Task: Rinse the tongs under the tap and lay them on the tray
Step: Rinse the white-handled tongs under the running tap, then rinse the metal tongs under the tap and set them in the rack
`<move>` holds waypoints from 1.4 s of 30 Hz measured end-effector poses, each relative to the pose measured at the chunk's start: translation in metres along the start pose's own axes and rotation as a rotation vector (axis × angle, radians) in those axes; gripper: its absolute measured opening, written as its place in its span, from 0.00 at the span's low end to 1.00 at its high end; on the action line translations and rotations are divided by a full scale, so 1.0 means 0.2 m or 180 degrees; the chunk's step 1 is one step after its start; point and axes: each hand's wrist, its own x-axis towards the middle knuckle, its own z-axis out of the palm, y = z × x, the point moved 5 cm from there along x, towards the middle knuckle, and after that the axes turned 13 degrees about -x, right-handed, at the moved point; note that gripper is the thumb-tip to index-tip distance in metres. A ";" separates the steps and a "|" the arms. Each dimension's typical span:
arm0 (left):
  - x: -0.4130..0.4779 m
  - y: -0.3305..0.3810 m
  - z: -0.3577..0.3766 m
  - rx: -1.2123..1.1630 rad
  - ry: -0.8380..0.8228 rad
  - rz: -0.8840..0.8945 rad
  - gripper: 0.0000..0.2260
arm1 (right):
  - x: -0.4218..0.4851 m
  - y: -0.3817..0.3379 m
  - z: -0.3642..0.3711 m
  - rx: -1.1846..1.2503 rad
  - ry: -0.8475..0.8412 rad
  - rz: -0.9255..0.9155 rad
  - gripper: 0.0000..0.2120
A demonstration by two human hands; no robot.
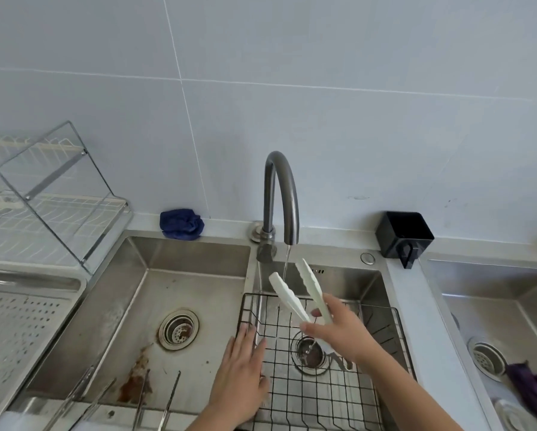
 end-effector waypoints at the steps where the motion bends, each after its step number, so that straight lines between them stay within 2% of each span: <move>1: -0.01 0.00 0.01 0.0075 0.0040 0.0067 0.33 | -0.04 0.10 0.00 -0.0233 0.0097 0.0175 0.37; 6: -0.02 0.00 0.02 0.0463 -0.0050 0.0111 0.32 | -0.14 0.42 0.08 -0.1472 0.0063 0.0840 0.44; 11: -0.03 0.00 0.03 0.0685 -0.0032 0.0104 0.29 | -0.15 0.54 0.17 -0.1728 0.0051 0.1120 0.44; 19: -0.02 -0.03 0.06 0.0848 -0.0020 0.0110 0.26 | -0.25 0.60 0.25 -0.2018 0.0291 0.1060 0.37; 25: -0.01 -0.04 0.07 0.0798 -0.0044 0.0078 0.26 | -0.29 0.49 0.37 -0.2128 0.0467 0.0324 0.28; 36: -0.16 -0.01 0.03 0.0416 0.0215 0.0057 0.22 | -0.24 0.41 0.51 -0.2182 0.0382 0.0013 0.23; 42: -0.18 0.02 0.03 0.0323 0.0267 -0.0038 0.24 | -0.26 0.40 0.51 -0.2252 0.0440 -0.0040 0.23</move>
